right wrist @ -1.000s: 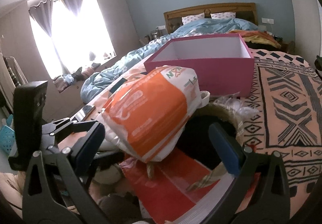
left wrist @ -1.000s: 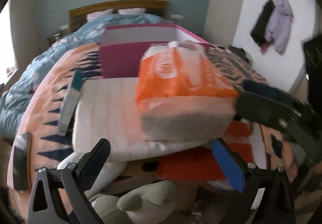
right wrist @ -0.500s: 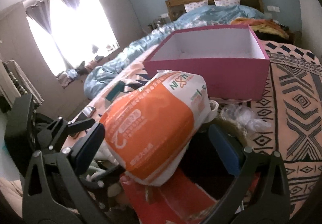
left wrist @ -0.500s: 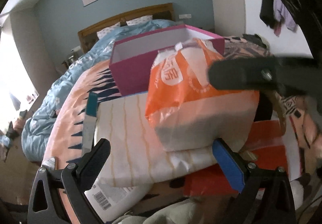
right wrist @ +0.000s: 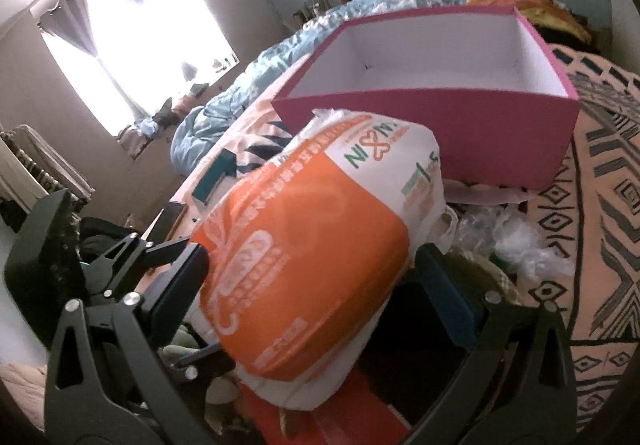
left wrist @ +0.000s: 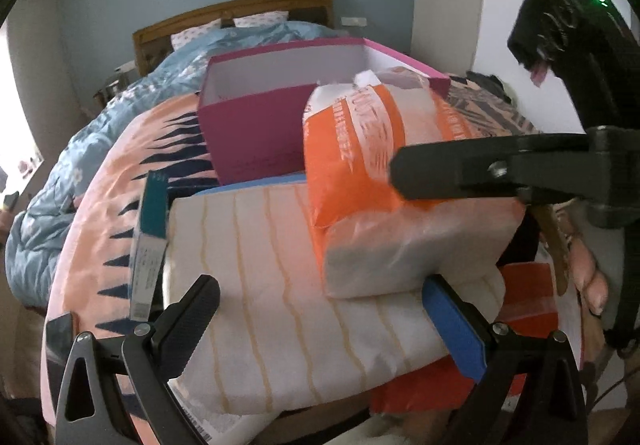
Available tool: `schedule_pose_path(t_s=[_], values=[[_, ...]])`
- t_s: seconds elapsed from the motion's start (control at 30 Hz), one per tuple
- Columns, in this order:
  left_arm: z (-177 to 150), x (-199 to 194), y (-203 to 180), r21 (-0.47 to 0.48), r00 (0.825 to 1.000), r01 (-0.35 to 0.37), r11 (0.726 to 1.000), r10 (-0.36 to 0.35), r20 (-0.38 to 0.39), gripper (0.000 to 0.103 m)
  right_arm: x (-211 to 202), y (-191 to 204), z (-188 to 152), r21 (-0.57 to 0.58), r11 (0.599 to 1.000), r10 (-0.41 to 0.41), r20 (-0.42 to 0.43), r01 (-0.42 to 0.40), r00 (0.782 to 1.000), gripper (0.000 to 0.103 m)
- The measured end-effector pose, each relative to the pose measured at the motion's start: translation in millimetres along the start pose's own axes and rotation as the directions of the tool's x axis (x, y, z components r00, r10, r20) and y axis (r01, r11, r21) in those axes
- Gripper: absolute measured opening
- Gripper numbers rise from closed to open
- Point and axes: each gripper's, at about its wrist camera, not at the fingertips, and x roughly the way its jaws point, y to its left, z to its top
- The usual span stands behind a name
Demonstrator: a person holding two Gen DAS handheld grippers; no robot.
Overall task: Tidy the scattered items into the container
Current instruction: 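Close the right gripper on the orange-and-white diaper pack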
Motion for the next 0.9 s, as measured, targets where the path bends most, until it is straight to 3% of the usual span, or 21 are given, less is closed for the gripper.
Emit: schedule_pose_path(t_s=[0.13, 0.3, 0.43, 0.67, 0.77, 0.9], values=[[2, 4, -3, 0.020, 1.000, 0.010, 1.000, -0.010, -0.016, 0.103, 7, -5, -2, 0.007, 1.000, -0.002, -0.034, 0.002, 0.999, 0.103], [5, 2, -1, 0.018, 0.999, 0.032, 0.999, -0.032, -0.011, 0.103, -10, 1, -2, -0.028, 1.000, -0.011, 0.041, 0.012, 0.999, 0.101], [9, 3, -1, 0.007, 0.999, 0.036, 0.999, -0.035, -0.021, 0.102, -12, 7, -4, -0.078, 0.997, -0.022, 0.034, 0.025, 0.999, 0.085], [15, 2, 0, 0.015, 0.997, 0.066, 0.998, -0.065, -0.028, 0.082, -13, 5, -4, -0.085, 0.996, 0.000, 0.045, 0.004, 0.999, 0.064], [16, 3, -2, 0.021, 0.996, 0.081, 0.996, -0.080, -0.032, 0.064, -13, 7, -3, -0.088, 0.996, 0.009, 0.056, -0.004, 0.998, 0.054], [17, -2, -4, 0.025, 0.994, 0.104, 0.994, -0.103, -0.031, 0.043, -15, 8, -1, -0.089, 0.996, 0.018, 0.074, -0.011, 0.997, 0.049]])
